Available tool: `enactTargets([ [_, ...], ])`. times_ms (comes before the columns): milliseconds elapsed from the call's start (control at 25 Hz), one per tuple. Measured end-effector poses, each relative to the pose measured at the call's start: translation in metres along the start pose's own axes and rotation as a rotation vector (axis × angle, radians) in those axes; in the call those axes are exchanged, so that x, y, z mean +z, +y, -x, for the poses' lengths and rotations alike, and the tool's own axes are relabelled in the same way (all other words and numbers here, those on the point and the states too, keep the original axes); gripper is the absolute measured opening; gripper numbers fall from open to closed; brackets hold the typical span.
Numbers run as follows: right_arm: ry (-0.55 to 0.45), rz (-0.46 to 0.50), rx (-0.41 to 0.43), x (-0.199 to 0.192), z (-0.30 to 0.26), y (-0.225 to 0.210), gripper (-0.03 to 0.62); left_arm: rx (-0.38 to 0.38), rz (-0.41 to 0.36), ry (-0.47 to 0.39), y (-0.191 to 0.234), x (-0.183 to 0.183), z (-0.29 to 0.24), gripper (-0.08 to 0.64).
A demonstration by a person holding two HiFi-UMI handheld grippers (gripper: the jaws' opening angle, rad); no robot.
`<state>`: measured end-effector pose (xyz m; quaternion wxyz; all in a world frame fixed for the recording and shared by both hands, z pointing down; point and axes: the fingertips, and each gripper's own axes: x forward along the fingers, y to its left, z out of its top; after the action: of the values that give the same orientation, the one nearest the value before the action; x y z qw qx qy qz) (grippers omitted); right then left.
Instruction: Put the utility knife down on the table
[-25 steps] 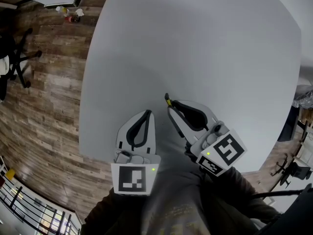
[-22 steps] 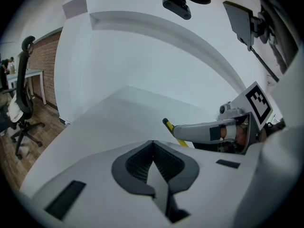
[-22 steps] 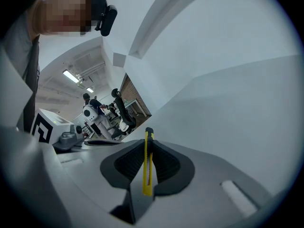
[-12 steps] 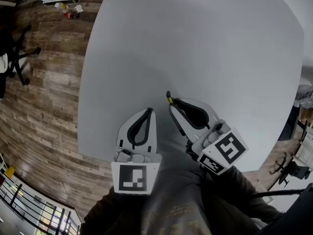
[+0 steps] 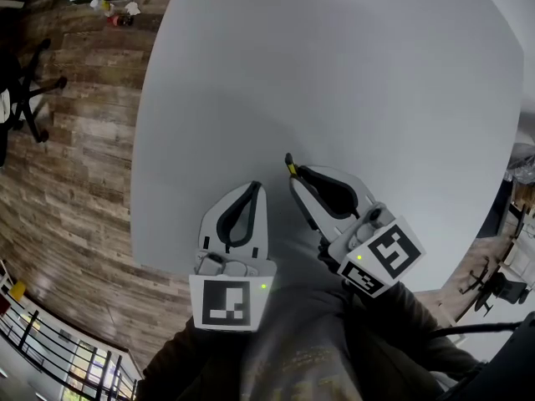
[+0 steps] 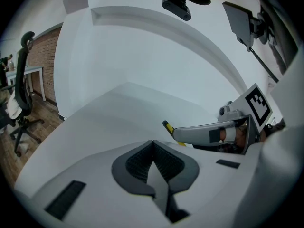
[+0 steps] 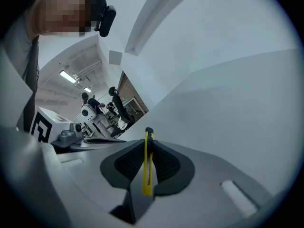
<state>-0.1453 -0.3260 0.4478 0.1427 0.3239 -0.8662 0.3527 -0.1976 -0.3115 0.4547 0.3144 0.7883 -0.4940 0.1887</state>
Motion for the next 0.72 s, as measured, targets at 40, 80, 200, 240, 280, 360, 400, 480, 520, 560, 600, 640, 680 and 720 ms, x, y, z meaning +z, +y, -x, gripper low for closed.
enactTargets([
  [40,0.001,-0.002,-0.001,-0.001,0.0,0.0,0.051,0.0,0.002,-0.001,0.0,0.0,0.0,0.003],
  [80,0.003,-0.004,-0.002,-0.001,0.0,-0.001,0.052,0.0,0.004,0.001,0.0,0.0,0.0,0.003],
  [200,0.009,-0.008,-0.004,-0.004,-0.001,-0.001,0.051,0.0,0.004,0.006,0.001,-0.002,0.0,0.003],
  [240,0.009,-0.009,-0.004,-0.005,-0.001,-0.002,0.051,0.0,0.004,0.007,0.001,-0.003,-0.001,0.003],
  [280,0.01,-0.01,-0.006,-0.005,-0.002,-0.002,0.051,0.0,0.004,0.008,0.002,-0.003,-0.001,0.003],
  [360,0.011,-0.012,-0.007,-0.006,-0.002,-0.003,0.052,0.0,0.007,0.01,0.002,-0.004,-0.001,0.003],
  [400,0.012,-0.013,-0.008,-0.006,-0.002,-0.004,0.052,-0.001,0.009,0.011,0.002,-0.004,-0.001,0.003],
  [480,0.015,-0.016,-0.008,-0.008,-0.002,-0.004,0.051,-0.002,0.008,0.013,0.001,-0.005,-0.002,0.003],
  [520,0.016,-0.017,-0.008,-0.008,-0.003,-0.005,0.052,-0.003,0.007,0.014,0.001,-0.005,-0.002,0.003],
  [560,0.017,-0.018,-0.008,-0.009,-0.004,-0.005,0.051,-0.003,0.008,0.015,0.002,-0.006,-0.003,0.003],
  [600,0.019,-0.019,-0.008,-0.01,-0.005,-0.006,0.051,-0.004,0.009,0.015,0.002,-0.006,-0.003,0.003],
  [640,0.02,-0.02,-0.008,-0.011,-0.005,-0.006,0.052,-0.005,0.007,0.016,0.002,-0.007,-0.003,0.002],
  [680,0.022,-0.02,-0.008,-0.012,-0.005,-0.006,0.051,-0.006,0.005,0.017,0.002,-0.007,-0.003,0.003],
  [720,0.024,-0.021,-0.009,-0.013,-0.004,-0.006,0.052,-0.007,0.004,0.018,0.001,-0.007,-0.002,0.003],
])
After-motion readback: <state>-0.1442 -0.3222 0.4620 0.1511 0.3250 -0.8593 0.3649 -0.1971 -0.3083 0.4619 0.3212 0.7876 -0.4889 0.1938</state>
